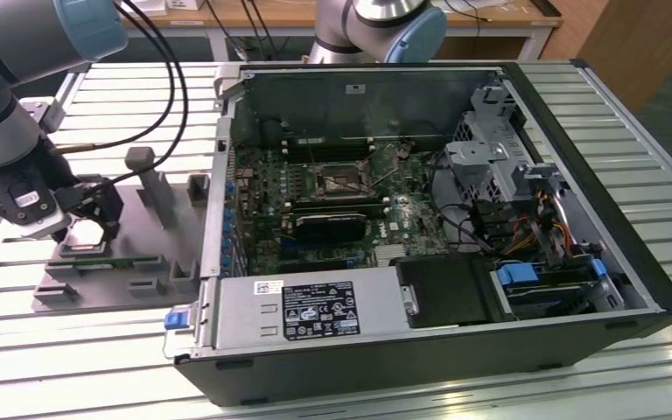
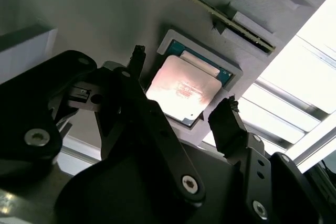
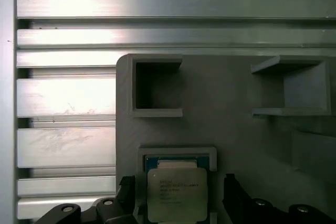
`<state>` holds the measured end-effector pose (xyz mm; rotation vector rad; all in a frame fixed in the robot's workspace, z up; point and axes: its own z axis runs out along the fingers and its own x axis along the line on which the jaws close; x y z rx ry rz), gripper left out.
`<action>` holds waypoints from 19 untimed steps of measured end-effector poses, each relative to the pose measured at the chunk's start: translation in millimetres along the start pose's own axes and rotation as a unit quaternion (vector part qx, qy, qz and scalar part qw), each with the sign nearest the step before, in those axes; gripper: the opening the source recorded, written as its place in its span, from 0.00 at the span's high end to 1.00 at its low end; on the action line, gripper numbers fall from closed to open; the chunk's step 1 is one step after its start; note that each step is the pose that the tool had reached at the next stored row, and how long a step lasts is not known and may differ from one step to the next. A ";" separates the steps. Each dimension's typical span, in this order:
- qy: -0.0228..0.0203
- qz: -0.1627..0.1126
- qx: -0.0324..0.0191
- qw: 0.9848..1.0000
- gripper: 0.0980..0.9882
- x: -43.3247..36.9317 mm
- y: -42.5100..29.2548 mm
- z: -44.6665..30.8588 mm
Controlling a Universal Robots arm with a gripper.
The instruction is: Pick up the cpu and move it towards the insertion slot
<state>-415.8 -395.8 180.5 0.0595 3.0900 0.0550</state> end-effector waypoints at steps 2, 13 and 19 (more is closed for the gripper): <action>0.000 0.000 0.000 1.000 0.25 1.1 0.0 -0.2; 0.000 0.000 0.000 1.000 0.35 1.4 0.0 -0.2; 0.005 0.000 0.000 1.000 0.35 1.4 0.0 -0.1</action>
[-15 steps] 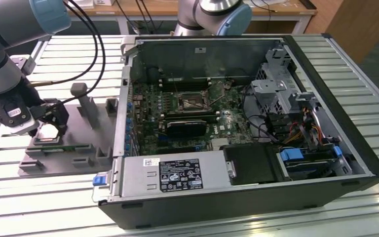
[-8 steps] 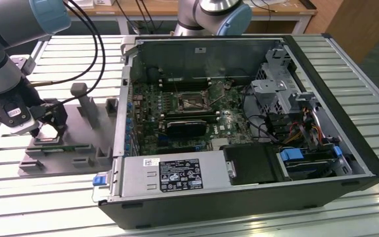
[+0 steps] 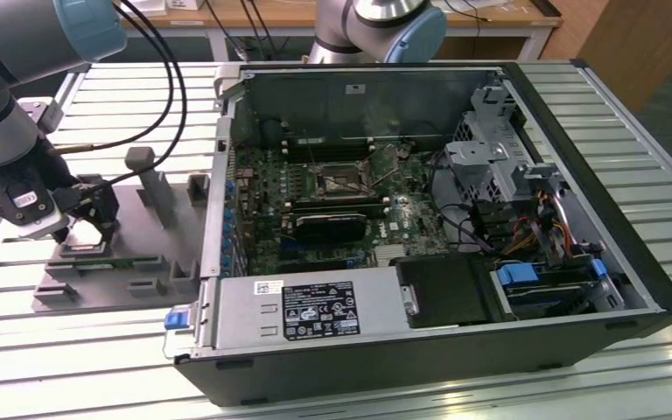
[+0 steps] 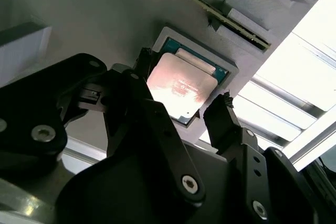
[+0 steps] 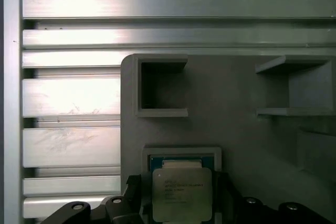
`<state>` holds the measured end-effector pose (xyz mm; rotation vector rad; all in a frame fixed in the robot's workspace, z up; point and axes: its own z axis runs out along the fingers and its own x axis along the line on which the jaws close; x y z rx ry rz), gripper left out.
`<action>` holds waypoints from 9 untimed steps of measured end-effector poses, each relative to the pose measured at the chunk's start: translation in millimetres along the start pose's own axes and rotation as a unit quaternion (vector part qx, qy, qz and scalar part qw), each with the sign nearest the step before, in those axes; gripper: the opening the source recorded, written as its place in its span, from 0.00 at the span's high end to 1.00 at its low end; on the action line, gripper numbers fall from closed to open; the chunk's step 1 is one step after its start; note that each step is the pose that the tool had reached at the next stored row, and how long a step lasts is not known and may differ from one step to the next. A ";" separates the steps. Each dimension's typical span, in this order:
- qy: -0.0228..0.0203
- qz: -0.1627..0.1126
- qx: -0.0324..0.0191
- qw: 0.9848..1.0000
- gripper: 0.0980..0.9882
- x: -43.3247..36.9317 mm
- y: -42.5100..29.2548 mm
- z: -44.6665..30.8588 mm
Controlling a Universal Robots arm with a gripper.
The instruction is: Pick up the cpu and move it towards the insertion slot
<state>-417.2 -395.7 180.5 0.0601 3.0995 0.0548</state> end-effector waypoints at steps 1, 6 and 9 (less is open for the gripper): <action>0.000 0.000 0.000 1.000 0.35 0.0 0.0 0.0; 0.000 0.000 0.000 1.000 0.35 -0.2 0.1 -1.6; 0.000 0.001 0.000 1.000 0.35 -0.5 0.0 -1.6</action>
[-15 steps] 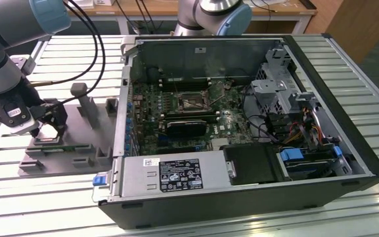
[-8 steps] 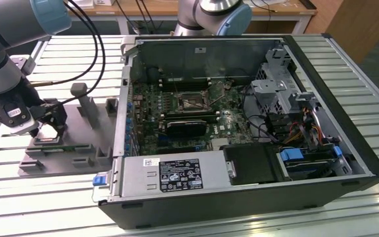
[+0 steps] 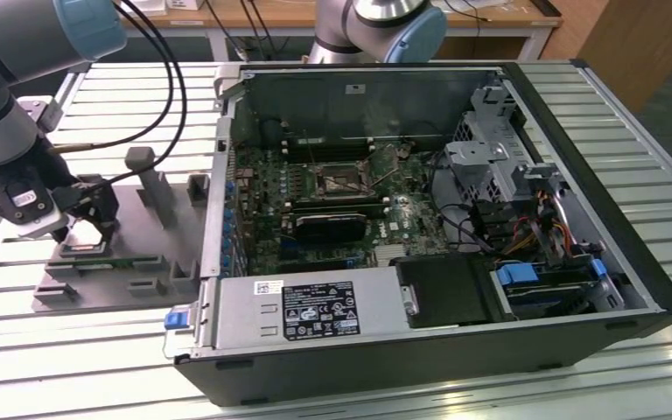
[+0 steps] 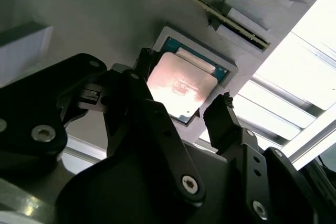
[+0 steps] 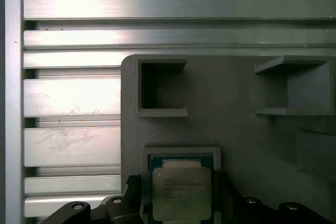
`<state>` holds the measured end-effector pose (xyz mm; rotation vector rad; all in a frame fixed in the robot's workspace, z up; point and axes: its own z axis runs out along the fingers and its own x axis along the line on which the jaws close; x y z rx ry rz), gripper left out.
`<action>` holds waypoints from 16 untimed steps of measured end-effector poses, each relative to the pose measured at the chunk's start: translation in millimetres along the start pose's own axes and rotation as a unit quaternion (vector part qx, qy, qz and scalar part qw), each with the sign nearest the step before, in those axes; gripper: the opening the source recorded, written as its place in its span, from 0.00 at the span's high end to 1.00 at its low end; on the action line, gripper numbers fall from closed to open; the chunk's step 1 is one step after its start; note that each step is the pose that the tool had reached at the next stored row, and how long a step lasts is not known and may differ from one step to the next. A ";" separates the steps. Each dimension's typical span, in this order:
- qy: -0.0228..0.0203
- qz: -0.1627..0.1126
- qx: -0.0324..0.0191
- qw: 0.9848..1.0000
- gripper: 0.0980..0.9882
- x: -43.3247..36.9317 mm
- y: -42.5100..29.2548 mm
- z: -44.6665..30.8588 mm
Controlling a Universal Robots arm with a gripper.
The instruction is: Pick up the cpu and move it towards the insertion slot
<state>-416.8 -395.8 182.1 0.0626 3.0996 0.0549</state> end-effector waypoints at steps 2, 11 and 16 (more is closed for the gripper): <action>0.000 0.003 0.000 1.000 0.35 -0.2 -0.3 0.3; 0.000 0.005 0.000 1.000 0.44 -0.3 -0.3 0.5; 0.000 0.005 0.000 1.000 0.50 -0.3 -0.3 0.5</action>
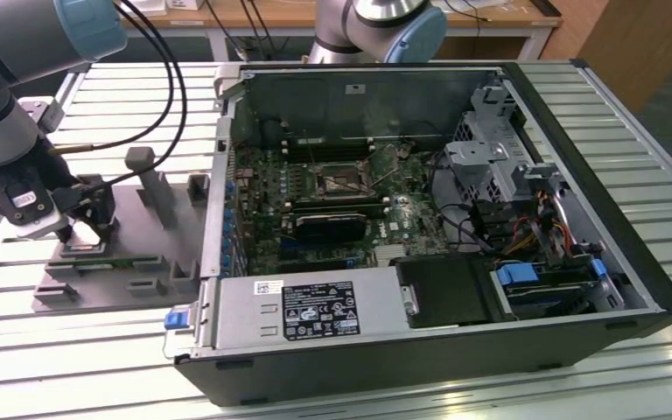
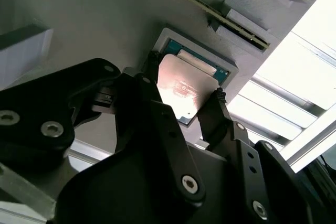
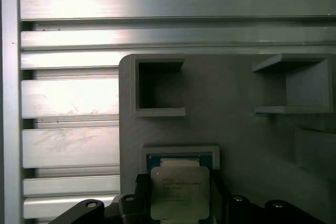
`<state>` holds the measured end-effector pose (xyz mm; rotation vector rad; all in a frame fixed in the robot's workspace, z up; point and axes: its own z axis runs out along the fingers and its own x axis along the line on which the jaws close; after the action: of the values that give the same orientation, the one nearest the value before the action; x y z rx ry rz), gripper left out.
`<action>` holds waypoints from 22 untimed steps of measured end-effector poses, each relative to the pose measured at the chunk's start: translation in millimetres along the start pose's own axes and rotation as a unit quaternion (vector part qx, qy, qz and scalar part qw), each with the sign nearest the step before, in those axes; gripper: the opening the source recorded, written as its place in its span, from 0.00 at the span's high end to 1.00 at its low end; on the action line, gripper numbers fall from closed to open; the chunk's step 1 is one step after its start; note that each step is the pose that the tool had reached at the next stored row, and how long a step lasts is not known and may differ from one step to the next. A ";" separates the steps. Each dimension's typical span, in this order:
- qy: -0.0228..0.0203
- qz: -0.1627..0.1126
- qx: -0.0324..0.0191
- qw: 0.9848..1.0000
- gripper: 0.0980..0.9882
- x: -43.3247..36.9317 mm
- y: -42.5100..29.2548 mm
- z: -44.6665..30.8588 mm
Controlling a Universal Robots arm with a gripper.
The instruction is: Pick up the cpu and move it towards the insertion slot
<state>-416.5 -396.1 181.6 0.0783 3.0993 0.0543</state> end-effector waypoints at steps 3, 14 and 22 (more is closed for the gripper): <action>0.000 0.000 0.000 1.000 0.50 0.0 0.0 0.0; 0.000 0.000 0.000 1.000 0.50 -0.9 0.8 -21.8; 0.000 0.000 0.000 1.000 0.50 -1.9 1.7 -48.3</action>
<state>-416.5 -396.1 230.0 0.0784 3.0989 0.0543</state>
